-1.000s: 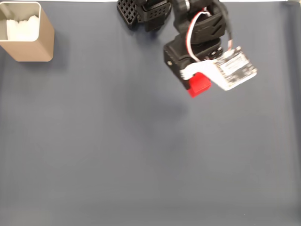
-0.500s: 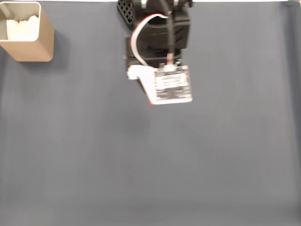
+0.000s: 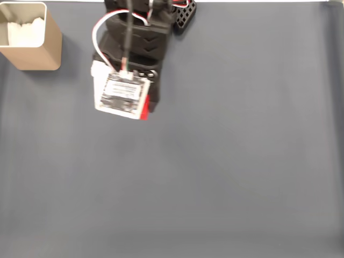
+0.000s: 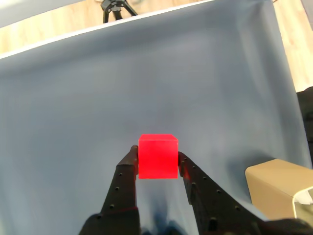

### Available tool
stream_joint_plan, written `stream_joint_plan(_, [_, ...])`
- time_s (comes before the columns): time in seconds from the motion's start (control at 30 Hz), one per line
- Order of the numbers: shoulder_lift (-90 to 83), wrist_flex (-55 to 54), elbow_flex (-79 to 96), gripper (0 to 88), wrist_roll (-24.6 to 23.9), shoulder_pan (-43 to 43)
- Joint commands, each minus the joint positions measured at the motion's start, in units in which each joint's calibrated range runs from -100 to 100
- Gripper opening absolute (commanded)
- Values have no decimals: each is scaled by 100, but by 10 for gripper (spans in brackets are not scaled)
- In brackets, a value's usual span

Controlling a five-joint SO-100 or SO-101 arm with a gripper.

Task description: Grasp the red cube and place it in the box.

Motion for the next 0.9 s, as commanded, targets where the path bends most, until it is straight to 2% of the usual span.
stream_joint_plan(0.0, [-119,16,-439,0,-44,440])
stream_joint_plan(0.5, [-128,-344,-677,0,181,2436])
stream_joint_plan(0.87, [-59,-861,-567,0,137,3558])
